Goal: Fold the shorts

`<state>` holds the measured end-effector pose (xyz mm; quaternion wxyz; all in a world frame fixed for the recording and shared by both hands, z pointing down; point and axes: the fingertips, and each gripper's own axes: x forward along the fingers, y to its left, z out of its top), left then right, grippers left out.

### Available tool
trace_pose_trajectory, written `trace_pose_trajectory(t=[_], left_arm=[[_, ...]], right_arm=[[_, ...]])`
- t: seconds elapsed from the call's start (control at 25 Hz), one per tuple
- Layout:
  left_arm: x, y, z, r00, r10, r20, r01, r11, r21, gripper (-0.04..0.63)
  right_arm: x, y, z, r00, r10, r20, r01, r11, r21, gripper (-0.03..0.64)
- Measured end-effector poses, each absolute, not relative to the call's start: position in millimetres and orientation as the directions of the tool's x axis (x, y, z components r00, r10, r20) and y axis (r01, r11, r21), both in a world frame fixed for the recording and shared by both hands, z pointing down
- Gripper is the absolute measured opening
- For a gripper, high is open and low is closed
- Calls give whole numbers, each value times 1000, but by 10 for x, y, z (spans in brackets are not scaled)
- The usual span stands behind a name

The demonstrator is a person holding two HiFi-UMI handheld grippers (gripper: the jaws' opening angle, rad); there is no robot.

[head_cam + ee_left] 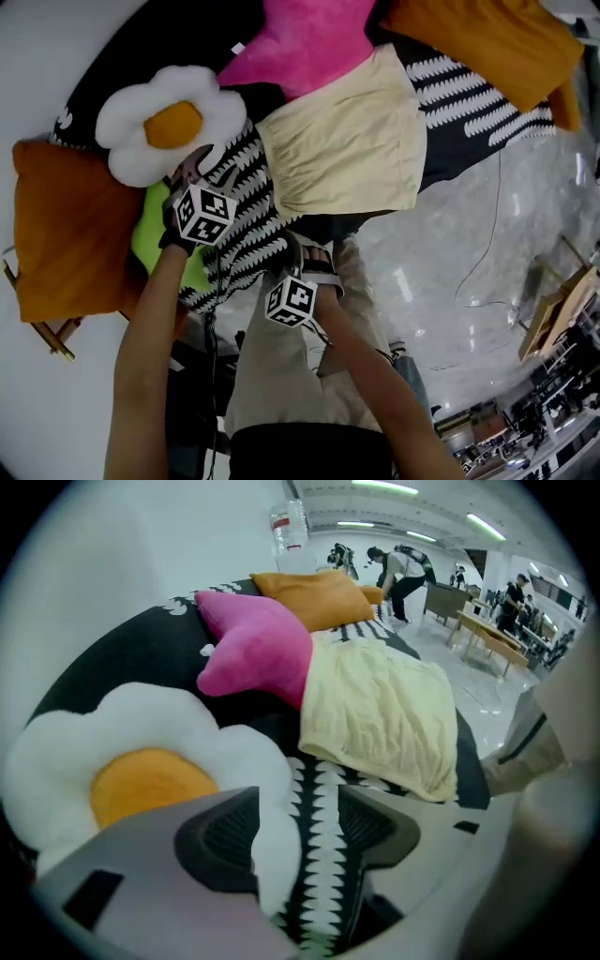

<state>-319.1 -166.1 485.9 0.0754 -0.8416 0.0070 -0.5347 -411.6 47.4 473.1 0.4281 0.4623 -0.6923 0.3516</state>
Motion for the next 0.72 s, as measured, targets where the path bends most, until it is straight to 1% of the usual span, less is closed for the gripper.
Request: trace_pose_trajectory(t=[0.08, 0.2, 0.24, 0.32, 0.44, 0.56, 0.64, 0.72], left_arm=[[-3324, -1147, 4823, 409, -8, 912, 91, -995, -49, 273], [-3550, -337, 5006, 352, 122, 928, 205, -978, 50, 276], [-3615, -113, 5123, 340, 141, 930, 256, -965, 53, 279], [-3683, 208, 5319, 350, 151, 925, 348, -937, 22, 279], [-3631, 303, 5416, 383, 150, 912, 440, -897, -37, 276], [-3395, 161, 5582, 374, 88, 923, 490, -864, -116, 276], [-3263, 133, 5708, 386, 6, 922, 487, -850, -198, 220], [-3296, 228, 5794, 381, -60, 923, 472, -845, -250, 202]], right_arm=[[-3834, 806, 4716, -182, -353, 918, -945, 321, -64, 411], [-3063, 1371, 4963, -39, -305, 951, -955, 292, 55, 357], [-2791, 1564, 5091, 17, -275, 961, -947, 303, 103, 346], [-2318, 1877, 5302, 121, -224, 967, -907, 370, 199, 324], [-1815, 2004, 5427, 206, -200, 958, -839, 468, 278, 278], [-1335, 1969, 5500, 241, -186, 953, -798, 521, 303, 270], [-1120, 2034, 5600, 270, -193, 943, -755, 565, 332, 270], [-1117, 2224, 5760, 282, -199, 939, -708, 618, 344, 270]])
